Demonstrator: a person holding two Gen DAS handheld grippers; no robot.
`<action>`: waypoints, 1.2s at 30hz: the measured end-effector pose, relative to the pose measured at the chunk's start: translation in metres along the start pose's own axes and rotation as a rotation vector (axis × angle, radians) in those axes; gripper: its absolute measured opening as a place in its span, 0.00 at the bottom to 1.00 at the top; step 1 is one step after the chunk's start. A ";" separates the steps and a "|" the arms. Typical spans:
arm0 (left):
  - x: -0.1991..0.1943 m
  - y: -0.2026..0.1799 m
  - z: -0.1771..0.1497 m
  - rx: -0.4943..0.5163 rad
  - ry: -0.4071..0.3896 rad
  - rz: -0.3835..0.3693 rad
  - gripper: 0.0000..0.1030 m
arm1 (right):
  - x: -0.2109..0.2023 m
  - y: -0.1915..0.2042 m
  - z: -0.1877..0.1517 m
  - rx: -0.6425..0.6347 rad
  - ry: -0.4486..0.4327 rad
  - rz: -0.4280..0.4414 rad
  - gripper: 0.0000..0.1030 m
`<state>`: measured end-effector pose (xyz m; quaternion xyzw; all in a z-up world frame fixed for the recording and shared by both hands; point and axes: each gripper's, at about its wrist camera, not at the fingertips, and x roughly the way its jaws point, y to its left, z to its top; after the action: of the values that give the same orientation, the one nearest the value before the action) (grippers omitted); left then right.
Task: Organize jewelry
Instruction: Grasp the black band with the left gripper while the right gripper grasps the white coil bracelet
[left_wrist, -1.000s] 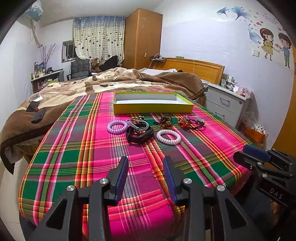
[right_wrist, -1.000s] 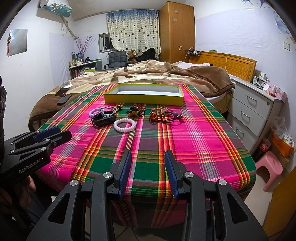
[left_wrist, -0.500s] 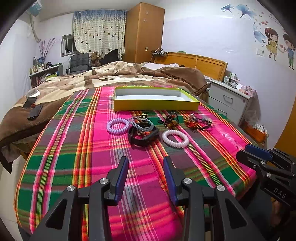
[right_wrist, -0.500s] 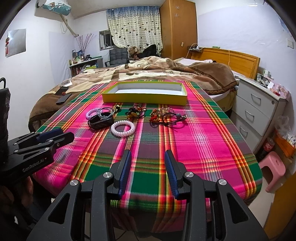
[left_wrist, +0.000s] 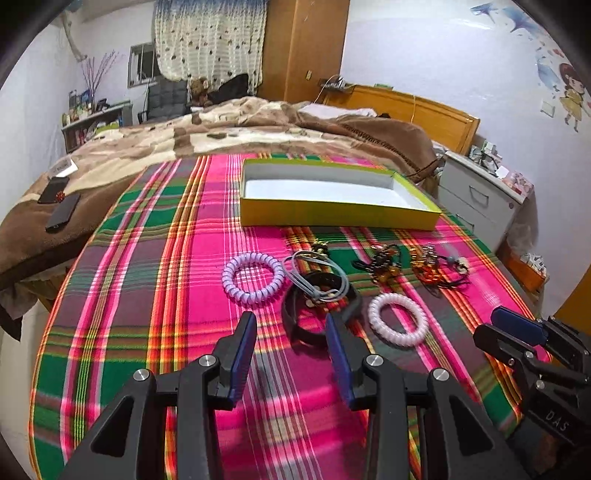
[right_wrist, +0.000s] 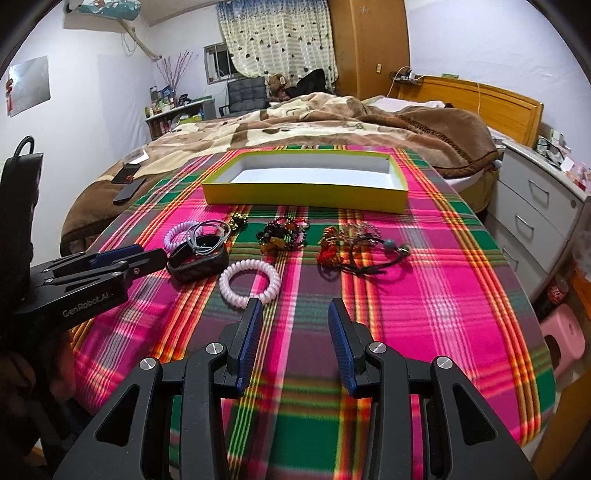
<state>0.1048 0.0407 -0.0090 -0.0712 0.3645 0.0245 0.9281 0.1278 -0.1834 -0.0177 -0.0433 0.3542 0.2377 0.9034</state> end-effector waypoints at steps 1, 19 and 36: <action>0.005 0.001 0.002 -0.002 0.009 0.001 0.37 | 0.005 0.000 0.002 -0.003 0.009 0.002 0.37; 0.039 0.000 0.011 0.009 0.108 -0.032 0.11 | 0.068 0.014 0.024 -0.096 0.176 0.039 0.29; 0.003 -0.004 0.014 0.038 0.030 -0.032 0.09 | 0.051 0.000 0.016 -0.031 0.148 0.046 0.09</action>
<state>0.1170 0.0384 0.0002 -0.0597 0.3777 0.0016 0.9240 0.1704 -0.1587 -0.0393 -0.0665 0.4173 0.2600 0.8682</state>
